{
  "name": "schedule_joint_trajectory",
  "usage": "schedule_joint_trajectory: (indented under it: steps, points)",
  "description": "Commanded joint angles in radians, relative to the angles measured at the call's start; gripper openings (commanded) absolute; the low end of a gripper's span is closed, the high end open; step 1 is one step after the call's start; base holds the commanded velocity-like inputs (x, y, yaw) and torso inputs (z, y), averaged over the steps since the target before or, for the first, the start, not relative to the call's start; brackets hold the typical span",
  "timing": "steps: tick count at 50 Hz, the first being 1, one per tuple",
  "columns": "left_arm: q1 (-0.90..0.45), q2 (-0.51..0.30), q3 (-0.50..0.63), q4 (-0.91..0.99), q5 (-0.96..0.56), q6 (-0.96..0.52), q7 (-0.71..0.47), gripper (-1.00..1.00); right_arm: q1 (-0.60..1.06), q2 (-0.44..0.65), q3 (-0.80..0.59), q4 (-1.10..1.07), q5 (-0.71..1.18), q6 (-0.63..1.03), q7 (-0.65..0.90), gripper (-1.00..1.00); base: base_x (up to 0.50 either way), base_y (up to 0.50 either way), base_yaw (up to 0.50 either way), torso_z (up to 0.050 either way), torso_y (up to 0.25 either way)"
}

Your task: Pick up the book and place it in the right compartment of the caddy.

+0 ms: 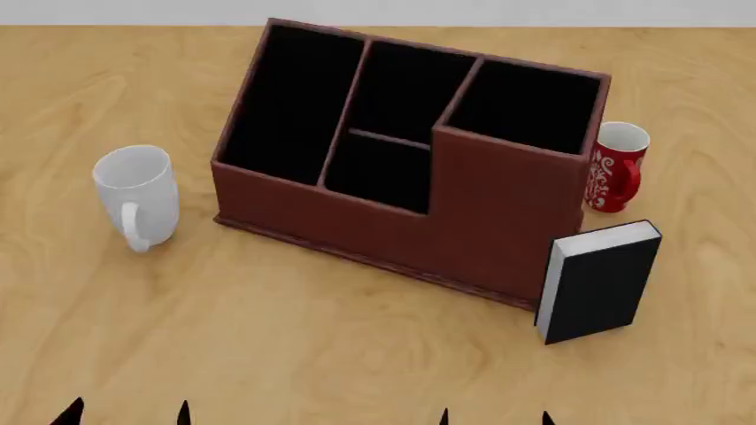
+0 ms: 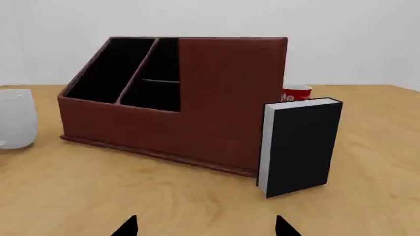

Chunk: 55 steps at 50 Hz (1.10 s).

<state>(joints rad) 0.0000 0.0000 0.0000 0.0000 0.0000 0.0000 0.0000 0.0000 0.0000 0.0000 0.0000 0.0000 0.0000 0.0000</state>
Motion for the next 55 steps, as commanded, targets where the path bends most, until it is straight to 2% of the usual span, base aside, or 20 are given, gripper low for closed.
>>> schedule_joint_trajectory:
  steps: [1,2,15,25,28,30,31,32,34,47,50,55]
  points:
    - [0.000,-0.010,0.000,0.000,-0.010,0.000,0.000,1.00,0.013,0.135,-0.166,0.015,0.078,-0.024,0.163,1.00,0.00,0.00,0.00,0.000,0.000]
    - [0.000,-0.010,0.013,0.000,-0.008,0.001,-0.011,1.00,0.013,0.138,-0.167,0.007,0.134,-0.014,0.166,1.00,0.00,0.00,0.00,0.000,0.000]
    - [0.001,-0.049,0.048,0.032,-0.062,-0.030,-0.062,1.00,0.017,0.147,-0.171,-0.010,0.160,0.011,0.172,1.00,0.00,0.00,0.00,0.000,0.000]
    - [-0.054,-0.073,0.000,0.268,-0.156,-0.264,-0.109,1.00,0.035,0.200,-0.145,-0.275,0.180,0.200,0.229,1.00,0.00,0.00,0.00,0.000,0.000]
    - [-0.168,-0.094,-0.011,0.420,-0.206,-0.415,-0.122,1.00,0.131,0.236,-0.113,-0.458,0.203,0.368,0.256,1.00,0.00,0.00,0.00,0.000,0.000]
    - [-0.312,-0.124,-0.023,0.538,-0.256,-0.584,-0.132,1.00,0.243,0.266,-0.090,-0.580,0.246,0.525,0.264,1.00,0.00,0.00,0.00,0.000,0.000]
    - [-0.329,-0.132,-0.020,0.558,-0.251,-0.603,-0.140,1.00,0.260,0.270,-0.081,-0.604,0.260,0.555,0.266,1.00,0.00,0.00,0.00,0.000,0.000]
    - [-0.390,-0.149,-0.030,0.638,-0.279,-0.727,-0.158,1.00,0.322,0.294,-0.071,-0.675,0.281,0.658,0.273,1.00,0.00,0.00,0.00,0.000,0.000]
    - [-0.457,-0.160,-0.056,0.725,-0.327,-0.863,-0.176,1.00,0.384,0.313,-0.050,-0.747,0.317,0.763,0.280,1.00,0.00,0.00,0.00,0.000,0.000]
    - [-0.764,-0.169,-0.214,0.953,-0.511,-1.285,-0.240,1.00,0.611,0.339,0.059,-0.950,0.484,1.145,0.312,1.00,0.00,0.00,0.00,0.000,0.000]
    - [-0.843,-0.125,-0.314,0.973,-0.584,-1.395,-0.232,1.00,0.669,0.345,0.090,-0.987,0.523,1.235,0.321,1.00,0.00,0.00,0.00,0.000,0.000]
    - [-0.868,-0.139,-0.304,0.973,-0.594,-1.414,-0.245,1.00,0.747,0.336,0.128,-1.030,0.584,1.343,0.335,1.00,0.00,0.00,0.00,0.000,0.000]
